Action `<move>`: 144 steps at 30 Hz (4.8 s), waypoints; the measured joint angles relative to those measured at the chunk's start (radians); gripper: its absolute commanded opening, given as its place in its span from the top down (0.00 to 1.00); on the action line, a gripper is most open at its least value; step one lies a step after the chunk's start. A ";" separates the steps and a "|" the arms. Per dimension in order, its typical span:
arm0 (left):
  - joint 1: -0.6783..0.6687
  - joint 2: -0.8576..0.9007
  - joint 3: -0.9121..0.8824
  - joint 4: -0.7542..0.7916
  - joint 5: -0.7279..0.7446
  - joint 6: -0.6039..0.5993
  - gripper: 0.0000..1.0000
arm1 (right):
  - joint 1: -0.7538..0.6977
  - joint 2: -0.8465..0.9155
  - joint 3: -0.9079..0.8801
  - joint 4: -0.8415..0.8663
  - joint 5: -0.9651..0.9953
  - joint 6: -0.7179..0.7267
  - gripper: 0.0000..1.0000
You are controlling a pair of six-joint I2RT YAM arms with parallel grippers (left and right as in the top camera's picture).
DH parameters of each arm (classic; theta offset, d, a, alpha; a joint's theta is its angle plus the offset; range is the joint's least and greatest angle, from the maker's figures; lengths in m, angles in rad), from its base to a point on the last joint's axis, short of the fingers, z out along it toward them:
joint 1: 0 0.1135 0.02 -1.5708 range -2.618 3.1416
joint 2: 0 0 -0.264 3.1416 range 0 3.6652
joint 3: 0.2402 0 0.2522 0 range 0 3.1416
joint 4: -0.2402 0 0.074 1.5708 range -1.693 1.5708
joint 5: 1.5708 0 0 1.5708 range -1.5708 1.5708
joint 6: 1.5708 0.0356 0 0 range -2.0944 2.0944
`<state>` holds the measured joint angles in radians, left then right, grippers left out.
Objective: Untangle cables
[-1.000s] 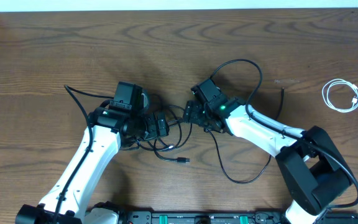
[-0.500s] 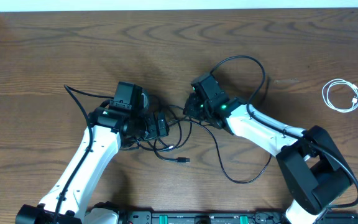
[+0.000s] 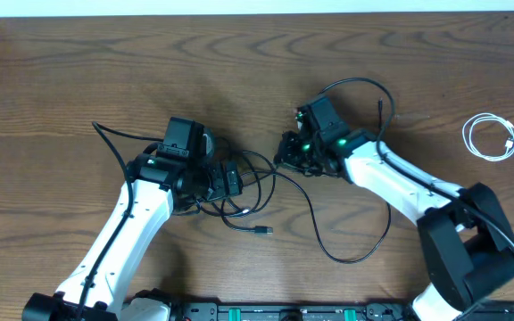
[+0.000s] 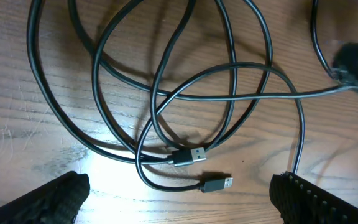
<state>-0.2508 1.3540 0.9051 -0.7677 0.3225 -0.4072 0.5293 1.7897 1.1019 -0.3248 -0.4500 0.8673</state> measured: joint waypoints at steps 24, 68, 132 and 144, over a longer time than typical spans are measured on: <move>0.000 0.000 0.000 0.000 0.000 0.000 0.02 | -0.308 -0.715 -0.002 -0.071 -0.346 -0.220 0.99; 0.000 0.000 0.000 0.000 0.000 0.000 0.02 | -0.356 -0.755 -0.002 -0.300 -0.308 -0.287 0.99; -0.322 0.050 0.000 0.327 0.214 0.244 0.02 | -0.365 -0.725 -0.006 0.014 -0.313 -0.120 0.99; -0.348 0.299 0.000 0.592 0.118 -0.054 0.57 | -0.365 -0.724 -0.006 0.014 -0.312 -0.116 0.99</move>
<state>-0.5983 1.6535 0.9051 -0.1757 0.4408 -0.4610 0.1646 1.0653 1.0958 -0.3107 -0.7624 0.7509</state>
